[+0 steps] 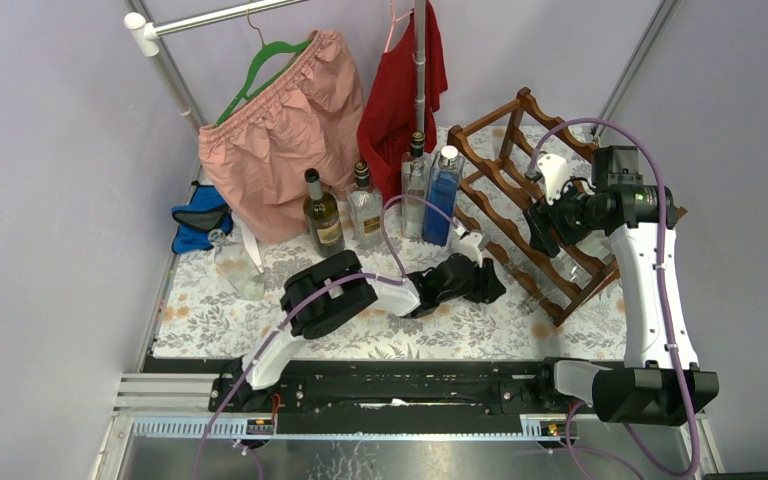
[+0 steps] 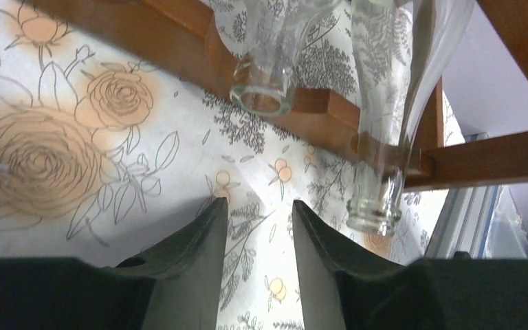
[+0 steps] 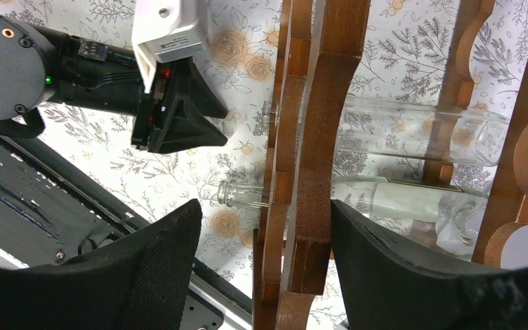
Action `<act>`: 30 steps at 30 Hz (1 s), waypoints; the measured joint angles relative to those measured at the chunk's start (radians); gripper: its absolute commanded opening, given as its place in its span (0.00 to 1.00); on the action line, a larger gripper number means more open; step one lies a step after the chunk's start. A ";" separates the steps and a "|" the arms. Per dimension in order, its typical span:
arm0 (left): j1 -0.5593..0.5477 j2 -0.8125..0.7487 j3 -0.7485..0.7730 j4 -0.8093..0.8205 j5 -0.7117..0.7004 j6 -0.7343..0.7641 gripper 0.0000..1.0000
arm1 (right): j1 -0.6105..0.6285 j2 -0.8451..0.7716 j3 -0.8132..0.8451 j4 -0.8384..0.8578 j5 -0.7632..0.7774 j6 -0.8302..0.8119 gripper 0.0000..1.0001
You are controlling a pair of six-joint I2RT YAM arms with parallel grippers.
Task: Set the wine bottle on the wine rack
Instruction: Place the wine bottle in the wine rack.
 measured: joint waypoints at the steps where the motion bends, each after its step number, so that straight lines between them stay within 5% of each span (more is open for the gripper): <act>1: -0.002 -0.012 -0.016 0.002 0.005 0.008 0.48 | 0.000 0.000 0.002 -0.002 -0.004 0.000 0.76; 15: -0.067 -0.158 -0.210 0.002 0.060 0.094 0.53 | 0.000 -0.002 0.145 -0.026 -0.061 0.008 0.83; 30: -0.139 -0.356 -0.412 0.058 -0.014 0.182 0.57 | 0.000 -0.155 0.094 -0.063 -0.268 0.000 0.82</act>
